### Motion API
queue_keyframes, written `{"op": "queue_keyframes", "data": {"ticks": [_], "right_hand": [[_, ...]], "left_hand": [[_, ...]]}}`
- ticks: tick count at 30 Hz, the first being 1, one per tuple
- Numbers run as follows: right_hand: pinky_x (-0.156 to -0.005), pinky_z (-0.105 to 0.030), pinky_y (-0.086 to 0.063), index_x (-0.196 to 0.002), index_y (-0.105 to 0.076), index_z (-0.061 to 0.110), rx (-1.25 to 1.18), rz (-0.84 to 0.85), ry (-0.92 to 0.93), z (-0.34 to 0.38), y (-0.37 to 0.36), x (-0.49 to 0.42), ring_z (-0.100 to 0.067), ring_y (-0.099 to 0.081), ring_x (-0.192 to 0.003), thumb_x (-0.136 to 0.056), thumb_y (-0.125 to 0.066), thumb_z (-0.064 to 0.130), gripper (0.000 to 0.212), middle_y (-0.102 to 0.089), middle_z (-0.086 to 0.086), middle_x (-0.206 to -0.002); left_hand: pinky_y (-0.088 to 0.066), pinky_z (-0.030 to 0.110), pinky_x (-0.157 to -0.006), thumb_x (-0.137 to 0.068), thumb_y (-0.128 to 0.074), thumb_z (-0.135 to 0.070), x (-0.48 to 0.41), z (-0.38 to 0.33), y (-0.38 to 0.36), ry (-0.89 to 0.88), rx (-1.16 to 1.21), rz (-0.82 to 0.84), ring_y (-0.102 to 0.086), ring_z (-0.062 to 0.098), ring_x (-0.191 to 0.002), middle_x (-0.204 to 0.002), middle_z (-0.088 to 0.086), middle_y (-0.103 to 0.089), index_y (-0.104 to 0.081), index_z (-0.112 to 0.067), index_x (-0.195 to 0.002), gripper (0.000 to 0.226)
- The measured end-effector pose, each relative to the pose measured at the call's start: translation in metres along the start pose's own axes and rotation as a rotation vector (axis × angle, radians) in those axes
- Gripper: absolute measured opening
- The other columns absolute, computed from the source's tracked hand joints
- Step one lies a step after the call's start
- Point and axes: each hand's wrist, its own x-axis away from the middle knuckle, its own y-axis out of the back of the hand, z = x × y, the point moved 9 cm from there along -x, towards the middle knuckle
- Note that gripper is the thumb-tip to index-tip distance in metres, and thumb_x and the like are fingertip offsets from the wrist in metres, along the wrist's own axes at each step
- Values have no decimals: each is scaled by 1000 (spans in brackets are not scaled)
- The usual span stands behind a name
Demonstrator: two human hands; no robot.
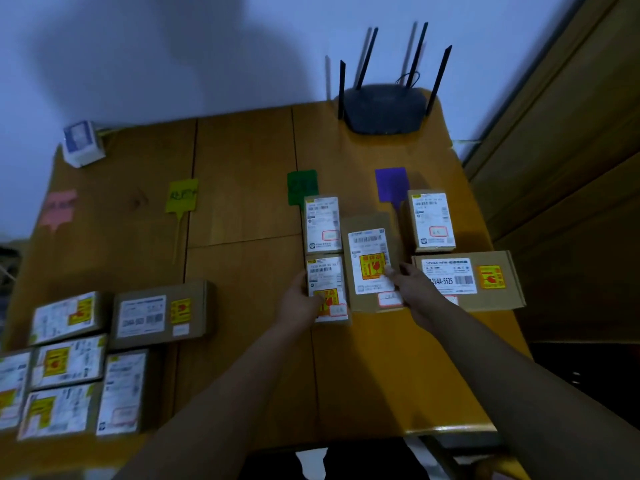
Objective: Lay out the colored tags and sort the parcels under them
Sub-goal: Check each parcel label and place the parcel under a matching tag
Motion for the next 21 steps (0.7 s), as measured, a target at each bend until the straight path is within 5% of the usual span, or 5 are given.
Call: {"op": "queue_keyframes", "data": {"ticks": [6, 9, 12, 17, 21], "right_hand": [[-109, -56, -49, -158, -44, 21, 479, -161, 182, 25, -4, 13, -39, -57, -133, -106, -59, 31, 55, -59, -13, -151], [-107, -42, -46, -156, -46, 19, 537, -293, 415, 61, -19, 40, -35, -56, -134, -100, -66, 14, 60, -59, -14, -149], [-108, -32, -38, -153, -47, 8, 555, -410, 687, 100, -52, 79, -29, -47, -138, -95, -70, 6, 62, -53, -21, -151], [-114, -46, -46, -157, -43, 20, 574, -87, 727, 110, -194, 106, -24, -54, -140, -94, -75, 16, 71, -57, -10, -151], [-100, -40, -49, -160, -36, 27, 711, 97, 574, 63, -316, 102, -27, -56, -136, -92, -79, 34, 81, -54, -7, -154]], "left_hand": [[-51, 11, -67, -94, -66, -2, 7, -4, 4, -35, 44, 19, -71, 18, -112, -126, -5, -70, -56, -30, -141, 56], [-44, 1, -54, -95, -72, -12, 13, -4, 26, -13, 57, -15, -65, 12, -98, -132, 7, -66, -39, -18, -158, 71], [-45, 9, -59, -95, -74, -15, 25, -6, 78, -54, 92, -102, -64, 17, -98, -132, 12, -64, -48, -17, -153, 64], [-53, 26, -73, -96, -72, -20, 56, 24, 203, -110, 63, -169, -65, 9, -88, -108, -7, -68, -64, -26, -136, 41], [-52, 30, -72, -96, -69, -22, 81, 97, 295, -29, -119, -240, -66, 15, -87, -104, -1, -71, -66, -20, -132, 36]]}}
